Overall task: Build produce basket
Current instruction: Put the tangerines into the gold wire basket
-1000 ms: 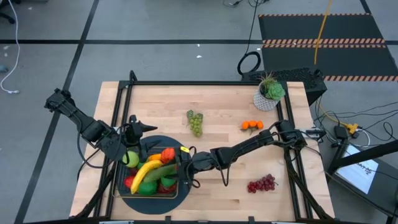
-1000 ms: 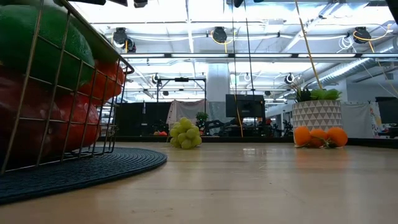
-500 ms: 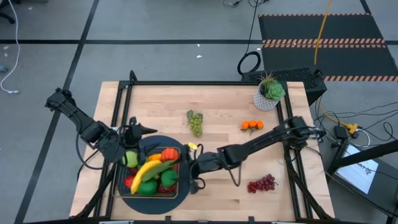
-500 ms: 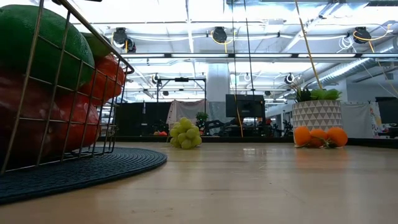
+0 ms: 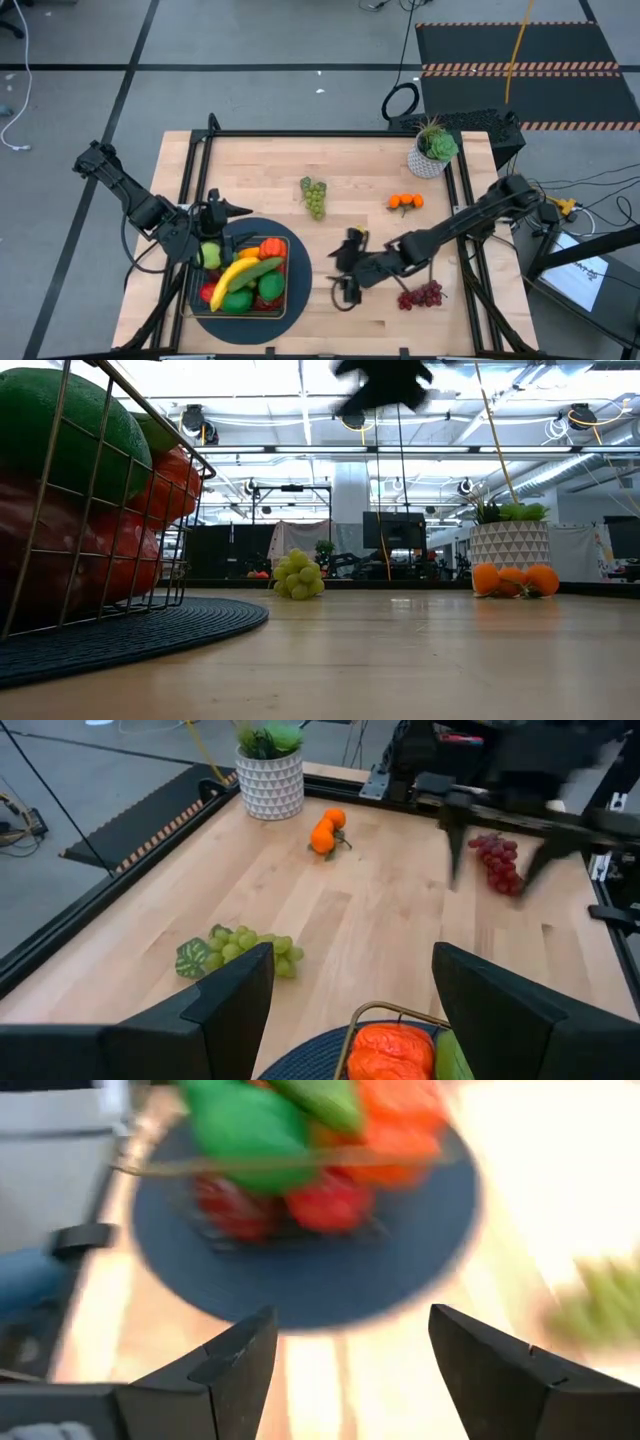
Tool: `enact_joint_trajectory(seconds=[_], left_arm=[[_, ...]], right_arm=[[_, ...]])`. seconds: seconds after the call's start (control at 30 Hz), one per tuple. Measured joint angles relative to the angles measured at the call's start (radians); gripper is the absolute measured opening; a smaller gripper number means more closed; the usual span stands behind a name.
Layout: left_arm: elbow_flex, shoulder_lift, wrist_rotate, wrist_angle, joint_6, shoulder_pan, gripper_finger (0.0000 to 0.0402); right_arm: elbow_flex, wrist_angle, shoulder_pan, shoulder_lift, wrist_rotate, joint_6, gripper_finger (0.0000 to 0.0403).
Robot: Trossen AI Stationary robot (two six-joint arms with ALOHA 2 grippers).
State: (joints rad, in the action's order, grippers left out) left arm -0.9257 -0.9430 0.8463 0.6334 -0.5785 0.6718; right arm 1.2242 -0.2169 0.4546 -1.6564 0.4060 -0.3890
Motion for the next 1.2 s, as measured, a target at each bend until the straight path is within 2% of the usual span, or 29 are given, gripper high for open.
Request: enact_joint_trajectory(seconds=[0.17, 0.3, 0.5, 0.7, 0.83, 1.2], left_arm=[[0.0, -0.007, 0.0, 0.0, 0.0, 0.0, 0.0273], [0.0, -0.021, 0.004, -0.004, 0.018, -0.01, 0.0273], [0.0, -0.027, 0.001, -0.008, 0.056, -0.043, 0.0273], [0.0, -0.026, -0.002, -0.01, 0.064, -0.071, 0.0273], [0.0, -0.026, -0.008, -0.009, 0.076, -0.083, 0.0273], [0.0, -0.026, -0.008, -0.01, 0.08, -0.09, 0.0273]], right_arm=[[-0.234, 0.0, 0.007, 0.145, 0.118, -0.335, 0.0254], [-0.432, 0.0, -0.01, 0.264, 0.142, -0.624, 0.0254], [-0.683, -0.004, -0.088, 0.421, 0.142, -0.863, 0.0254], [-0.799, -0.082, -0.174, 0.484, 0.103, -0.964, 0.0254], [-0.803, -0.136, -0.208, 0.484, 0.062, -0.969, 0.0254], [-0.8, -0.235, -0.276, 0.464, 0.069, -0.975, 0.0254]])
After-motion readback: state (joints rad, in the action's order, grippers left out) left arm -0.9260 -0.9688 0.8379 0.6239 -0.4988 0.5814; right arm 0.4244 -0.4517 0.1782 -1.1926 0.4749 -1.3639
